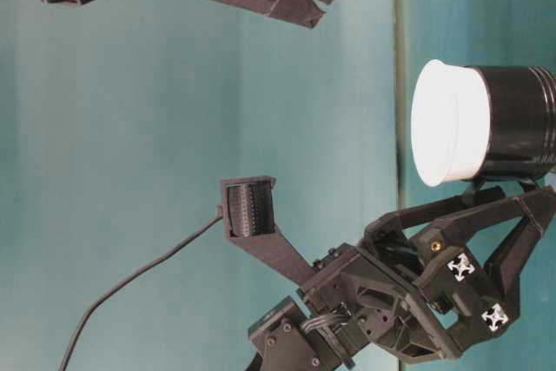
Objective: Holding the cup holder with the left arm, the right arm places the cup into the cup holder.
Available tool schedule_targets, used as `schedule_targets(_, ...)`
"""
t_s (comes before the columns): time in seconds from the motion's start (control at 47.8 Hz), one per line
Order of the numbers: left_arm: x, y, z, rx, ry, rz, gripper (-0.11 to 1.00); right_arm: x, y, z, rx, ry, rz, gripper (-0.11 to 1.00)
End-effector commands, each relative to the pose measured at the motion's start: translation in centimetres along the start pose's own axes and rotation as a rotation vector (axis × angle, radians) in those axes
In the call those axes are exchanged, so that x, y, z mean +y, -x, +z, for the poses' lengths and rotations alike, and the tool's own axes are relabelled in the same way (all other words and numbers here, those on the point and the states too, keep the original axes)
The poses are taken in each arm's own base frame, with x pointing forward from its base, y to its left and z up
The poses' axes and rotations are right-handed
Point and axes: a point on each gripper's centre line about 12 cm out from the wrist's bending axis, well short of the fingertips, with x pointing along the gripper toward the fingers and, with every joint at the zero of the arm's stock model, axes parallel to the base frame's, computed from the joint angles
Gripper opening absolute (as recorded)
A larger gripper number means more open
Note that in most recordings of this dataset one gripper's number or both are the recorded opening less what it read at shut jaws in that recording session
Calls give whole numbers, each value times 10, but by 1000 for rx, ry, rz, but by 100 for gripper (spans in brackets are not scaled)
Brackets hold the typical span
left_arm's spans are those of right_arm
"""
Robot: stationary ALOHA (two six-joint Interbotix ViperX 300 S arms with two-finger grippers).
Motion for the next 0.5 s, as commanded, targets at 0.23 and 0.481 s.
schedule_targets(0.23,1,13,18,-58,-1,4,90,2,3,4,-21,-13,10,91)
schedule_targets(0.481,1,30,19,-86,-1,6,90,-2,4,-3,-10,-10,5,91)
